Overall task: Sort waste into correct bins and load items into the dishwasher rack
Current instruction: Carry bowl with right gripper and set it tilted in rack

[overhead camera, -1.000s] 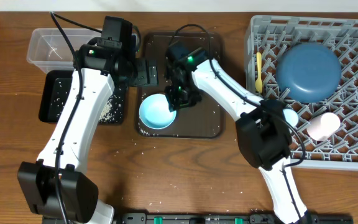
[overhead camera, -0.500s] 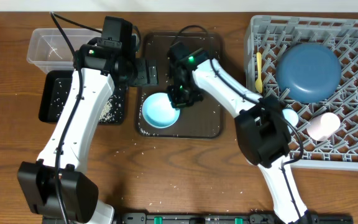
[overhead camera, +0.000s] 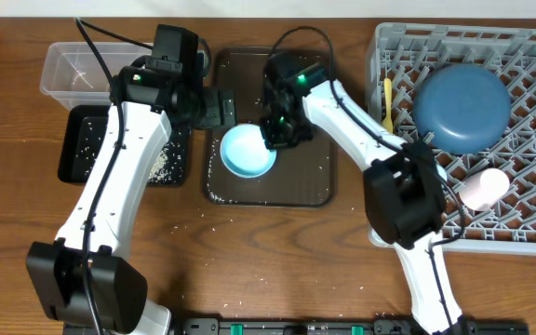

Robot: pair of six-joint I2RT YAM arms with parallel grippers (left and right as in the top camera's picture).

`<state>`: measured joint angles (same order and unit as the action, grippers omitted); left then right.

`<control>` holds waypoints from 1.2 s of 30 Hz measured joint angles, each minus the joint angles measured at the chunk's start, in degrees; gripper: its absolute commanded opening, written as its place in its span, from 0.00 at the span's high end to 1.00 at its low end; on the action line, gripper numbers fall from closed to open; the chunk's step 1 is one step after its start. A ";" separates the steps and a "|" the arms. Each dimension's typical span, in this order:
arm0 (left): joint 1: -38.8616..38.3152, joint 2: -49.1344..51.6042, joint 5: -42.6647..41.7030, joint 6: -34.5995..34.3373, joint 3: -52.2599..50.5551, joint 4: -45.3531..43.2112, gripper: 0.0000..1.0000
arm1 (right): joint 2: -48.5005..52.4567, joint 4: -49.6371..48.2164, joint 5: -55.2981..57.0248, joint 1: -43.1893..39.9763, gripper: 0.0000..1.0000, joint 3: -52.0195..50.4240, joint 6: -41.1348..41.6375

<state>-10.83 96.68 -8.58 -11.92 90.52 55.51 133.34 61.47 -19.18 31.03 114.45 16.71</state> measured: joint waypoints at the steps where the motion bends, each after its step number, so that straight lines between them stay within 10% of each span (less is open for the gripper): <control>1: 0.00 0.00 0.00 0.00 0.00 0.00 0.01 | -1.14 -0.31 0.98 -0.31 0.99 -0.07 -0.07; 24: 0.00 0.00 0.00 0.00 -0.02 0.00 0.01 | -15.17 -15.91 80.32 -8.35 0.99 -0.11 3.93; 36: 0.00 0.00 0.00 0.00 -0.02 0.00 0.01 | -14.23 -23.17 86.55 -16.94 0.99 -0.11 3.21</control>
<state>-10.83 96.68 -8.58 -11.92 90.50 55.51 119.11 38.30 67.37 14.09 114.34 19.92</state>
